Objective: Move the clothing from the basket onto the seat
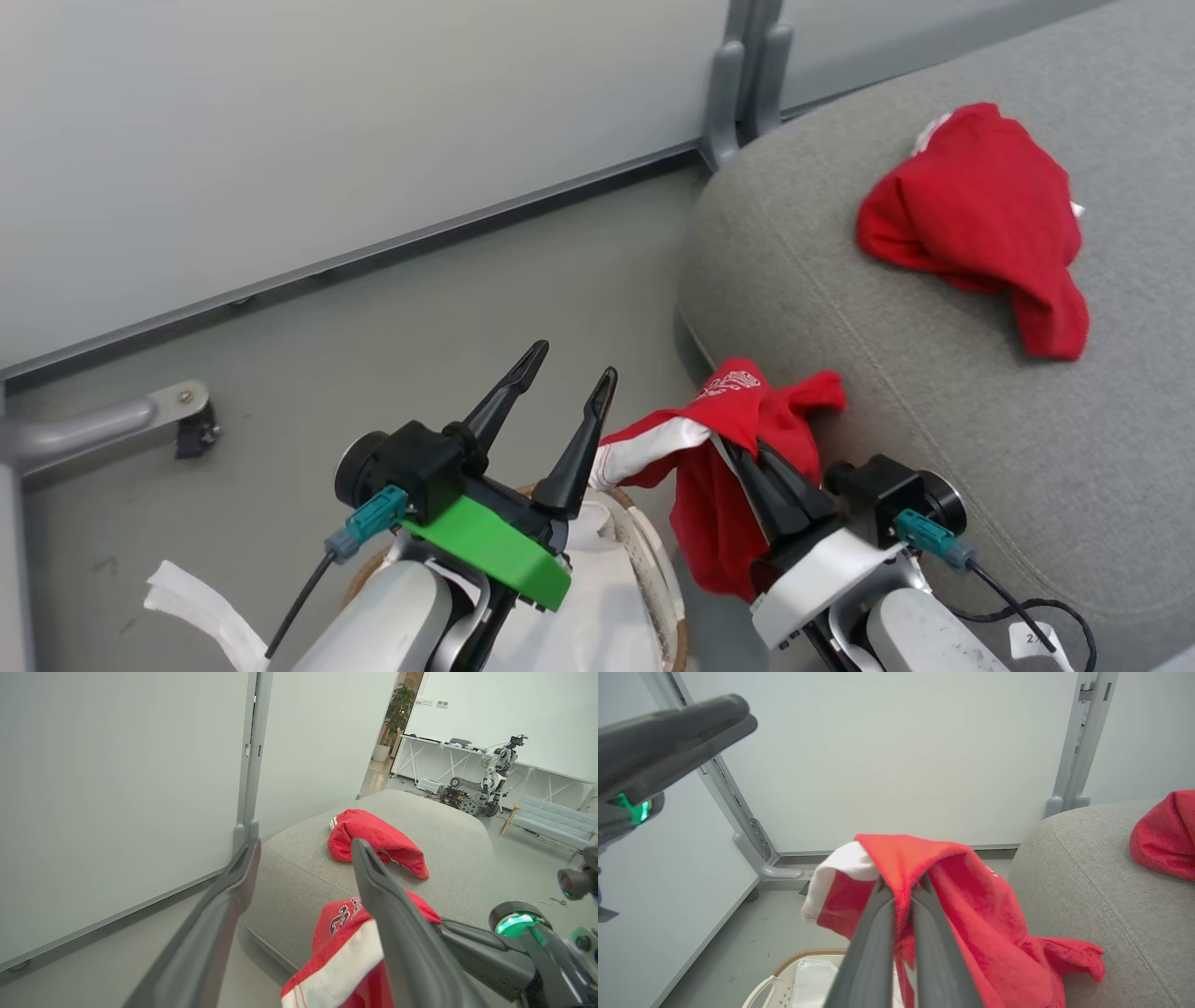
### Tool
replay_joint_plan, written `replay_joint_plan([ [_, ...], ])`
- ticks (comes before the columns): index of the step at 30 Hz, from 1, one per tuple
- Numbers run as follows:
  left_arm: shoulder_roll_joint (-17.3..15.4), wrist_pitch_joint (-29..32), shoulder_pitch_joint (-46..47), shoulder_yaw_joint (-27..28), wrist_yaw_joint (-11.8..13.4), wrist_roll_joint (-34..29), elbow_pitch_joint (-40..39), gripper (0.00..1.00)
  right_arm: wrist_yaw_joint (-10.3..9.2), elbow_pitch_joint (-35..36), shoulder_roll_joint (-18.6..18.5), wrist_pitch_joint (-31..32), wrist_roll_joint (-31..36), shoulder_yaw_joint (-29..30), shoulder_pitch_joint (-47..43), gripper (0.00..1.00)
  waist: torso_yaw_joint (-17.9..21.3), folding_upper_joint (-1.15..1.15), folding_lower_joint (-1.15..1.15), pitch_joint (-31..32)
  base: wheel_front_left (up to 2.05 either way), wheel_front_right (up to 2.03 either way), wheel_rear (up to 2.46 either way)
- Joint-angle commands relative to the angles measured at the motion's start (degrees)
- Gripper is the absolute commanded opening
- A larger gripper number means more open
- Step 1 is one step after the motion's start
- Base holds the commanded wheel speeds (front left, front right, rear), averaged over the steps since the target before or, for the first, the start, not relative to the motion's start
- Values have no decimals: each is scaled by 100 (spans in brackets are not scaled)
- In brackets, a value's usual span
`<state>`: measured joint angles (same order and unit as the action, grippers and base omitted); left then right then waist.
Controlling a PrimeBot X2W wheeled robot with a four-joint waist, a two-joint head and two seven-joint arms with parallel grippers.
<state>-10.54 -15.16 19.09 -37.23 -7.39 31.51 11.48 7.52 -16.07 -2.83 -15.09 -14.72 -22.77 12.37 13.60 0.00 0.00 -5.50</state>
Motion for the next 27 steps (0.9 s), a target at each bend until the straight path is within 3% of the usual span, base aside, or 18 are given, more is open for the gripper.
replay_joint_plan([
  [1,-50,2,-83,14,-19,-64,0,100,-6,92,-14,-11,-5,58,-97,0,758,0,0,-160,0,0,0],
  [8,-109,2,-118,39,-19,-131,-12,100,-6,364,-14,-11,-77,381,-212,0,1458,0,0,-342,0,0,0],
  [13,-204,2,-81,-6,-19,-141,4,100,-6,522,-11,-11,-53,648,-16,0,1744,0,0,-561,0,0,0],
  [15,-246,2,11,-53,-19,-143,-4,100,-6,599,-11,-11,-223,808,100,0,1776,0,0,-702,0,0,0],
  [22,-430,2,204,-172,-19,-167,-91,100,-6,1010,-23,-11,216,1310,1061,0,1812,0,0,-1177,0,0,0],
  [27,-612,2,386,-270,-19,-142,-206,100,-6,1320,-501,-12,394,1724,2131,0,1677,0,0,-1627,0,0,0],
])
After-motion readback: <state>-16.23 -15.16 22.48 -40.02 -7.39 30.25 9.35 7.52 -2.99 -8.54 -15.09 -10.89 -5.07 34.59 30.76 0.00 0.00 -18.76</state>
